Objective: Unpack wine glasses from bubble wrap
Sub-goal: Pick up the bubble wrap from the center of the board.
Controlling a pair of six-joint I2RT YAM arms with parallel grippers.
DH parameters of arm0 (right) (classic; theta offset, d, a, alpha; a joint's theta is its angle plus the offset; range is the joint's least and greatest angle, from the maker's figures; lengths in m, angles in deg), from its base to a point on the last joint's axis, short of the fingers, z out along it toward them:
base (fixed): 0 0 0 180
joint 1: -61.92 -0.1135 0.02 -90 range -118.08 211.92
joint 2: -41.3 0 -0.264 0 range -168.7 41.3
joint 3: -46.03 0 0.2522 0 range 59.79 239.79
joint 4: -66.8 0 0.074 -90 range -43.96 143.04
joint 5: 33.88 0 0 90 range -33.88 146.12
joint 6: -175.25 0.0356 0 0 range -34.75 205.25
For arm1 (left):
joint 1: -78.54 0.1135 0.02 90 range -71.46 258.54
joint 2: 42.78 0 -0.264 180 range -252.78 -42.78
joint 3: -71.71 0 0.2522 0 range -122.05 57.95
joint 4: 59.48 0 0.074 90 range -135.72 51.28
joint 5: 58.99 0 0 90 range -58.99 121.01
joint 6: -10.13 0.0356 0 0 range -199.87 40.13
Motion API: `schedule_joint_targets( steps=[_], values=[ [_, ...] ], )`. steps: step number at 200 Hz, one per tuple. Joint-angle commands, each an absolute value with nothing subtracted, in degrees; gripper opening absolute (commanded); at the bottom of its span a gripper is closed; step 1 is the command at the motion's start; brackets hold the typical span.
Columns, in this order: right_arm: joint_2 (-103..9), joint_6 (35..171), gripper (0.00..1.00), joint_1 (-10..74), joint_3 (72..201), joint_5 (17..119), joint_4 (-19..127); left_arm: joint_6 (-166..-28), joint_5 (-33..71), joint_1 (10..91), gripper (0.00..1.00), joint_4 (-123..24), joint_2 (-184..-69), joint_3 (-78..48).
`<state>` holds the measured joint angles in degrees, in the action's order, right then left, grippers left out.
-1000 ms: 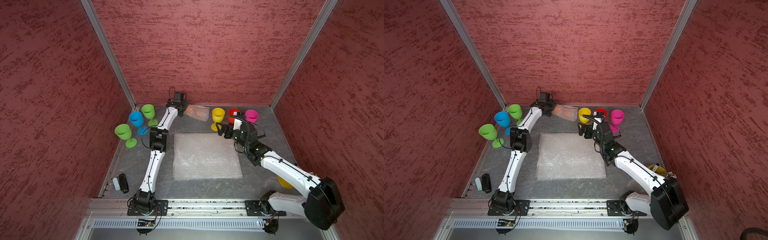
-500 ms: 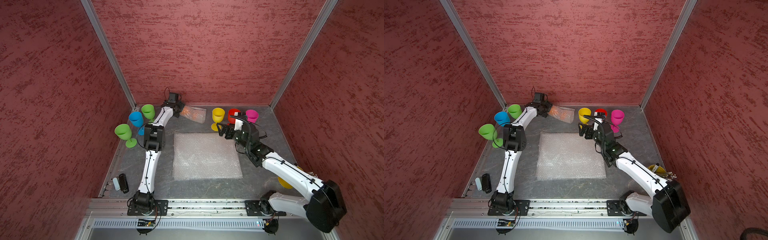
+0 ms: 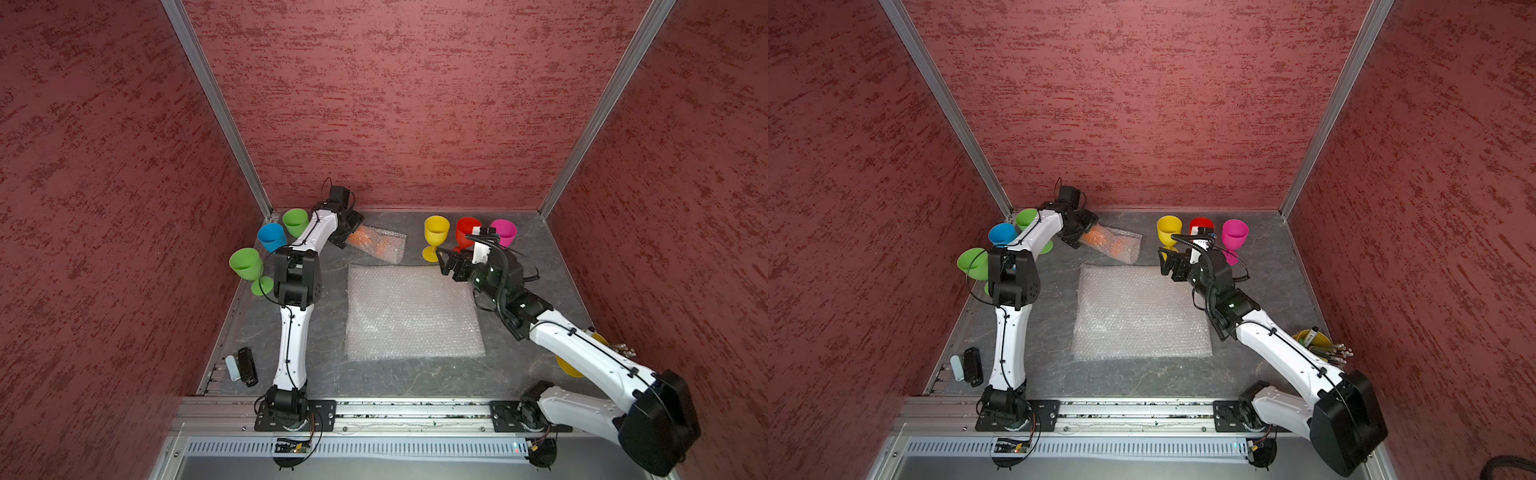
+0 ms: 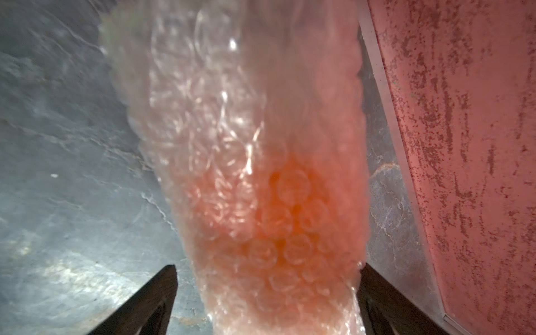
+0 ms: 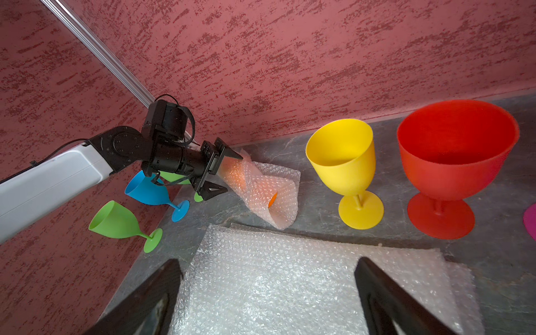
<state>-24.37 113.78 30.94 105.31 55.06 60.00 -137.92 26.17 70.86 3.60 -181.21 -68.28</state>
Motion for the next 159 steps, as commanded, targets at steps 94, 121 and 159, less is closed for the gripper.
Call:
schedule_joint_targets(
  steps=[94,121,159],
  values=[
    [-23.13,113.31,0.96,30.37,105.47,55.42,59.48,-136.98,20.49,70.31,0.81,-1.71,-187.37,-74.95],
    [-21.84,112.64,0.96,30.37,105.24,56.1,59.76,-137.1,19.99,69.51,0.75,-5.65,-181.62,-74.24],
    [-21.76,110.5,0.97,30.37,108.42,59.22,55.87,-134.02,22.0,68.11,0.76,-7.15,-171.05,-72.12]
  ],
)
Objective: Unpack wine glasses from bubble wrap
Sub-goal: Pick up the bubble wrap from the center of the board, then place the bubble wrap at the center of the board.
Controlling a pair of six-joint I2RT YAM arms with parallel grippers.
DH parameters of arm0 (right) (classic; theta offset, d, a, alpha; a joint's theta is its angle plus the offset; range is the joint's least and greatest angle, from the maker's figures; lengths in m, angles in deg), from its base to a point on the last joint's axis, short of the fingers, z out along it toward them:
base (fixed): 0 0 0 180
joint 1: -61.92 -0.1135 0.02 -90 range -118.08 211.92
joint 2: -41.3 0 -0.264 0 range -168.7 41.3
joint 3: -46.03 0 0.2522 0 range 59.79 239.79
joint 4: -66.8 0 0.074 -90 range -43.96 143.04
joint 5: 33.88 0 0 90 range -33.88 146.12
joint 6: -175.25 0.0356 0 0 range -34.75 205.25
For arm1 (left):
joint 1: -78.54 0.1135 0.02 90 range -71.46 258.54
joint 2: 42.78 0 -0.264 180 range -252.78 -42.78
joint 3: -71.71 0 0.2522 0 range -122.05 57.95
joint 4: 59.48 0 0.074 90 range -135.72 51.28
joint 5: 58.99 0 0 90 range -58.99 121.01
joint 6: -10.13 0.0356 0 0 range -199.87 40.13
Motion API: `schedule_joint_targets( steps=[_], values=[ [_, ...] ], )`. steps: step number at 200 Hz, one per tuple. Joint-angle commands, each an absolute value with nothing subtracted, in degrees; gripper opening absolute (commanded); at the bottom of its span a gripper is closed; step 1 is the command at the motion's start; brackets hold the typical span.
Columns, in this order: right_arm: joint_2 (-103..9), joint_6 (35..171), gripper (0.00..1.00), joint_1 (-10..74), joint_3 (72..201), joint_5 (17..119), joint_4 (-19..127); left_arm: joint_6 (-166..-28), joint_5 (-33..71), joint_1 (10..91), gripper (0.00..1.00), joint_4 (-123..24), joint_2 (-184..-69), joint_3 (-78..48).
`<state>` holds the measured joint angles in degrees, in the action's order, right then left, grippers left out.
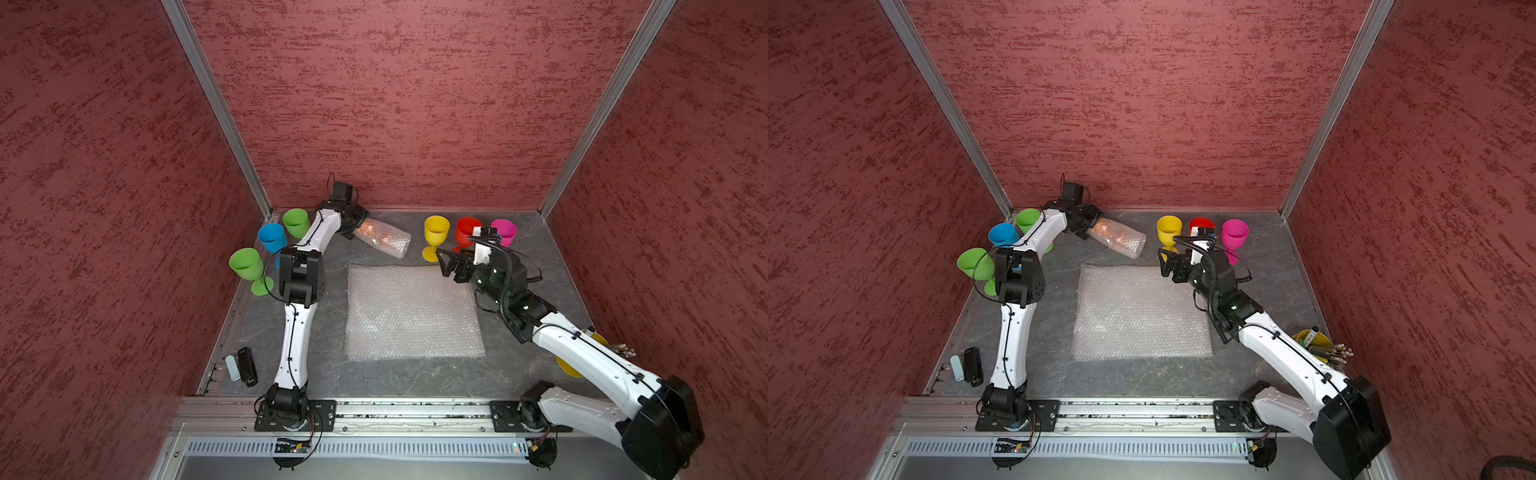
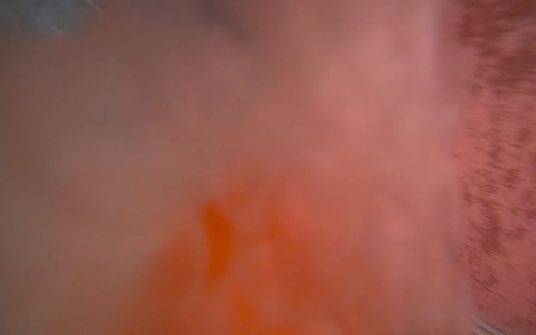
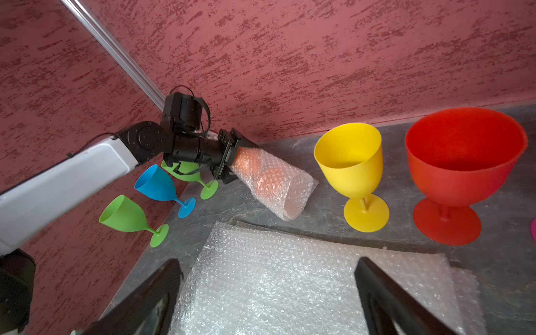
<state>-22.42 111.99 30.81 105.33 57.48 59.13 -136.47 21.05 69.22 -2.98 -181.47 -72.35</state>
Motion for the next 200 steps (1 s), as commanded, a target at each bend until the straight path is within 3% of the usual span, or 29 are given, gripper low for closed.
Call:
schedule_joint_targets(
  steps=[1,44,101,147,200],
  values=[
    [-21.74,110.53,0.97,30.37,108.58,59.07,55.73,-133.84,22.02,68.1,0.76,-7.23,-170.72,-71.99],
    [-17.14,107.27,0.97,30.29,112.38,59.64,51.48,-123.91,22.07,66.41,0.77,-10.13,-153.69,-60.18],
    [-12.84,103.88,0.89,30.19,116.35,70.56,45.71,-116.14,0.54,65.65,0.78,-40.07,-122.33,-16.24],
    [-19.12,108.21,0.83,30.11,114.98,87.58,49.26,-118.89,-17.38,60.86,0.75,-55.45,-117.03,-1.63],
    [-22.45,110.61,0.75,29.68,110.48,89.68,52.29,-122.74,-21.66,57.74,0.74,-65.86,-115.71,6.41]
  ],
)
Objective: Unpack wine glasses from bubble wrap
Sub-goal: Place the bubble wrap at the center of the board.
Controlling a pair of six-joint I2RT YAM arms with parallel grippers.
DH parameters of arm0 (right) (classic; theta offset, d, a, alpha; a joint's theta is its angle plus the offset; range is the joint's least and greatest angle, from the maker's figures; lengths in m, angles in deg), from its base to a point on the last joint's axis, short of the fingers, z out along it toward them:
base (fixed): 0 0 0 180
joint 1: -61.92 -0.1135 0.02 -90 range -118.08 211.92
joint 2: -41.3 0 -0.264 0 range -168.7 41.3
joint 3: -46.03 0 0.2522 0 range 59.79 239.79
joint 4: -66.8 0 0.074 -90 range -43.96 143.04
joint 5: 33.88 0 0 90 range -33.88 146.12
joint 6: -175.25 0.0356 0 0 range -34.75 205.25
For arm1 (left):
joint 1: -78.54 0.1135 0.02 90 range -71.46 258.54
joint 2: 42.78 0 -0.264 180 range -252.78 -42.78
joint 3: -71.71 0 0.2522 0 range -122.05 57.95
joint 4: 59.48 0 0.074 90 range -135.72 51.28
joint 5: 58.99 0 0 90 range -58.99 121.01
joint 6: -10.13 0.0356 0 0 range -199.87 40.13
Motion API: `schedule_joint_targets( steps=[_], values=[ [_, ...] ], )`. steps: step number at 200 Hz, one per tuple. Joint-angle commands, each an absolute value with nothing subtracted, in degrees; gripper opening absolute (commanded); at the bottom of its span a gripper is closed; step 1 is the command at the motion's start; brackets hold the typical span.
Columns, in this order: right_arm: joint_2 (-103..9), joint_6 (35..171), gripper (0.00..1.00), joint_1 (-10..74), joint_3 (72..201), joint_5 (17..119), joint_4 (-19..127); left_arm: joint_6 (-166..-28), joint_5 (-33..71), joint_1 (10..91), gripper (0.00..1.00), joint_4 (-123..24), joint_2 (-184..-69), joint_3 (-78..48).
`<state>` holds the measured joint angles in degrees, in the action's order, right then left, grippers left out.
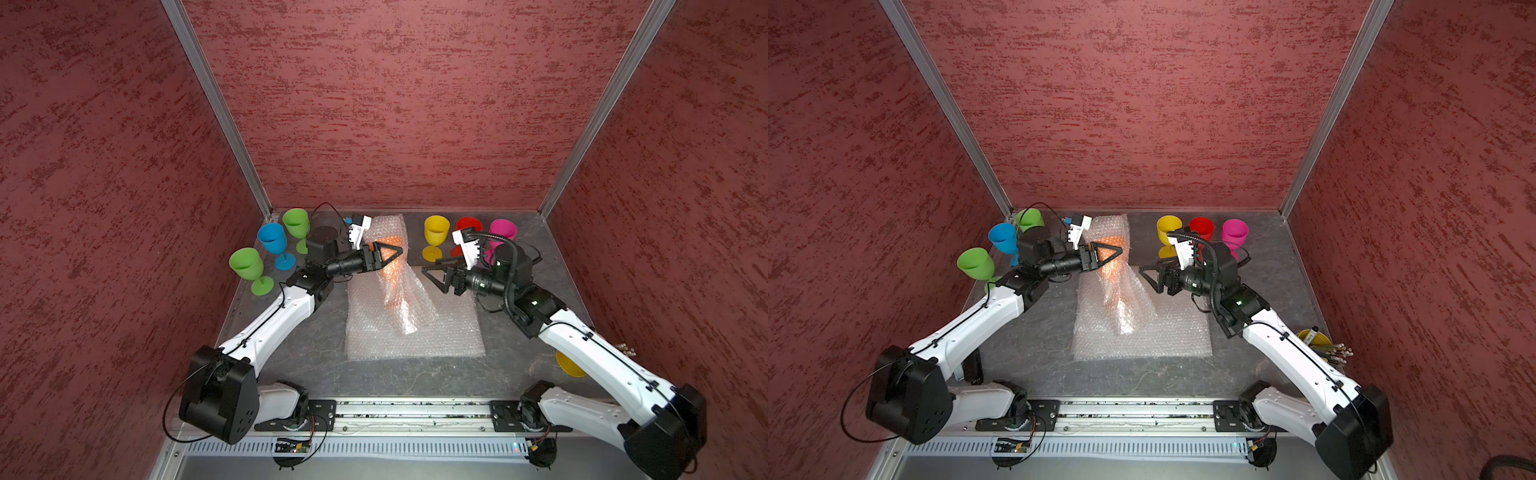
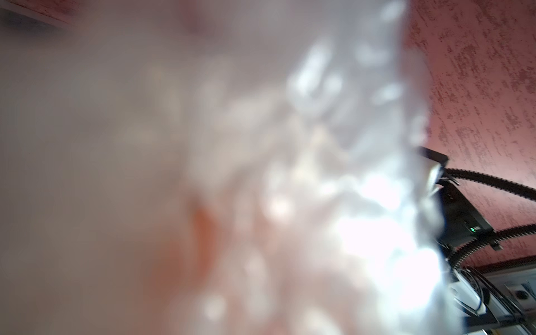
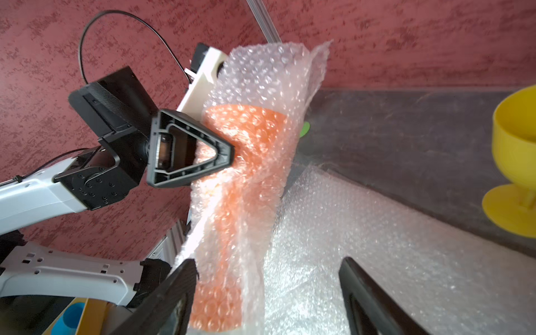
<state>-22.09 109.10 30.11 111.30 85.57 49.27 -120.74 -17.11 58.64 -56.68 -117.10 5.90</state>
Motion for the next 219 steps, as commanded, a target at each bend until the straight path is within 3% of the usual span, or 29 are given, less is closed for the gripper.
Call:
schedule_joint_targets(
  steps=[1,84,115,171,188,219],
  values=[
    [-22.48,110.67,0.75,29.67,110.4,89.82,52.4,-122.67,-21.6,57.68,0.74,-65.77,-115.72,6.38],
    [-25.64,110.23,0.54,27.32,108.13,90.54,54.23,-120.67,-19.74,55.88,0.73,-63.03,-117.76,6.69],
    [-27.1,110.22,0.51,27.03,107.65,90.68,55.55,-119.95,-18.57,54.95,0.73,-62.41,-119.43,7.31],
    [-27.45,108.7,0.0,26.87,105.13,87.09,55.34,-118.88,-15.37,53.81,0.79,-59.24,-122.01,8.62],
    [-27.49,109.76,0.0,26.89,102.57,86.04,56.8,-118.57,-14.09,52.77,0.83,-57.8,-124.0,9.04],
    [-28.32,113.35,0.0,26.89,97.54,82.64,61.14,-119.52,-8.99,52.03,0.99,-52.57,-128.82,8.37]
  ],
)
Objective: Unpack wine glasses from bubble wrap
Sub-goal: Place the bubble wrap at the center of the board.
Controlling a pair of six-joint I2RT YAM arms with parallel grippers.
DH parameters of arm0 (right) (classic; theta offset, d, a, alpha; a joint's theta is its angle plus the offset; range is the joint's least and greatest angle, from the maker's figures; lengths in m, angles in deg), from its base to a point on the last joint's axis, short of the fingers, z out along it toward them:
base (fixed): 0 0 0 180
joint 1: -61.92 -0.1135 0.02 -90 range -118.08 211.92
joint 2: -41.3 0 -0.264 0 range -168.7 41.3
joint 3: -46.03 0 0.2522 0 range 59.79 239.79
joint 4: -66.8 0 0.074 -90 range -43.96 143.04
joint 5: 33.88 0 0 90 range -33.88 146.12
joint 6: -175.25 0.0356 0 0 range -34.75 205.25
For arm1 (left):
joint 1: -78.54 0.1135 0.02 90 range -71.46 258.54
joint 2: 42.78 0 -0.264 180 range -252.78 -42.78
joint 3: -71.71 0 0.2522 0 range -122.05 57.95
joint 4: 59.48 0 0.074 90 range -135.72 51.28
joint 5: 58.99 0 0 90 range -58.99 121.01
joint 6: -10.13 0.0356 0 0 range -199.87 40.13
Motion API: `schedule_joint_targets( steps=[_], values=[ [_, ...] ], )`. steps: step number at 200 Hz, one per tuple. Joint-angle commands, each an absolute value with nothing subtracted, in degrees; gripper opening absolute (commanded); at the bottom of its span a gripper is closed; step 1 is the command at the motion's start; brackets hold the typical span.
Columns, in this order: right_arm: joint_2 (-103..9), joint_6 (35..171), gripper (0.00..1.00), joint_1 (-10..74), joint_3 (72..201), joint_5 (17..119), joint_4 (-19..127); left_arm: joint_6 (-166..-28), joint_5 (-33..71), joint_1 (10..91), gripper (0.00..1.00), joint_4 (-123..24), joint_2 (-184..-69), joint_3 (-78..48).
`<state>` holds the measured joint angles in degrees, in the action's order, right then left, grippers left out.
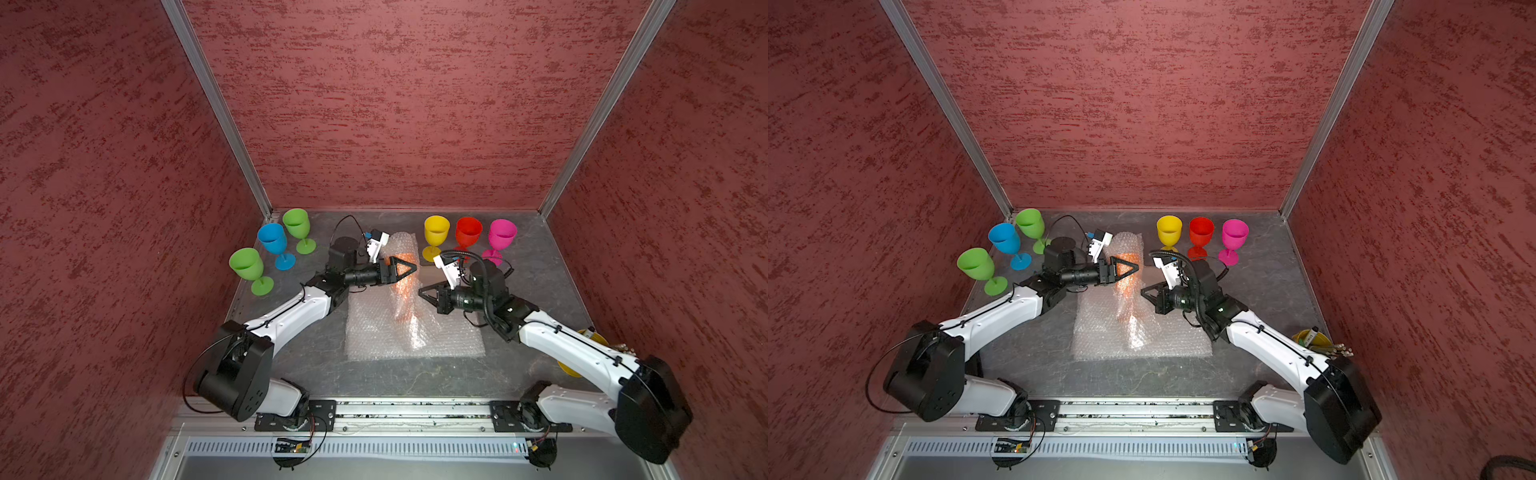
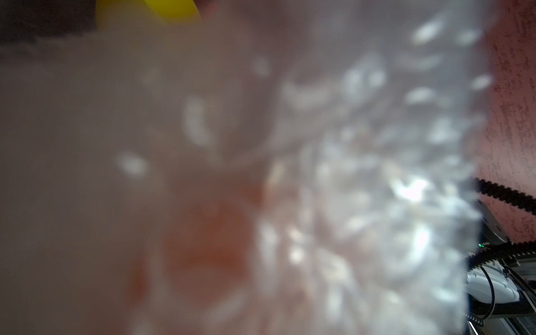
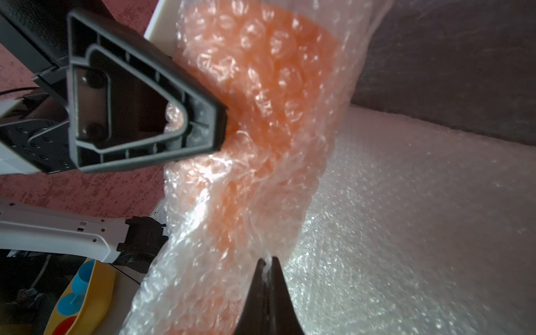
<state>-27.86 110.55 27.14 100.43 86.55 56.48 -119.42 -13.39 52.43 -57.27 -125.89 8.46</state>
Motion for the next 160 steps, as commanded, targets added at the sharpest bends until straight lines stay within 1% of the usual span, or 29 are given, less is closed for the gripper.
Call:
schedule_joint_targets(
  steps=[1,41,68,91,95,105,129,142,160],
  values=[
    [-28.36,113.45,0.0,26.92,97.39,82.52,61.22,-119.56,-8.81,52.06,1.0,-52.27,-129.04,8.29],
    [-31.71,118.27,0.0,27.12,93.7,78.65,63.71,-123.73,-4.83,55.24,1.0,-46.34,-135.63,6.35],
    [-34.99,119.22,0.0,27.28,92.86,76.34,65.46,-123.74,-1.17,57.21,1.0,-42.91,-135.35,6.3],
    [-36.76,117.75,0.0,27.29,93.88,75.6,64.97,-122.35,0.01,57.64,1.0,-40.11,-133.33,5.94],
    [-36.99,117.26,0.05,27.27,94.23,75.34,64.39,-121.8,0.41,57.44,1.0,-39.4,-132.76,5.79],
    [-37.15,115.74,0.21,27.28,95.19,74.21,62.49,-120.29,1.18,56.72,1.0,-37.87,-131.55,5.45],
    [-34.57,114.97,0.43,27.29,96.26,70.87,58.83,-115.81,3.79,52.89,1.0,-33.35,-129.83,3.7],
    [-32.06,116.0,0.51,27.29,96.0,70.62,58.56,-114.1,4.98,50.5,1.0,-31.69,-129.84,2.89],
    [-28.88,117.94,0.54,27.29,95.47,70.59,57.89,-112.61,4.91,48.02,0.99,-30.69,-130.35,2.32]
  ],
)
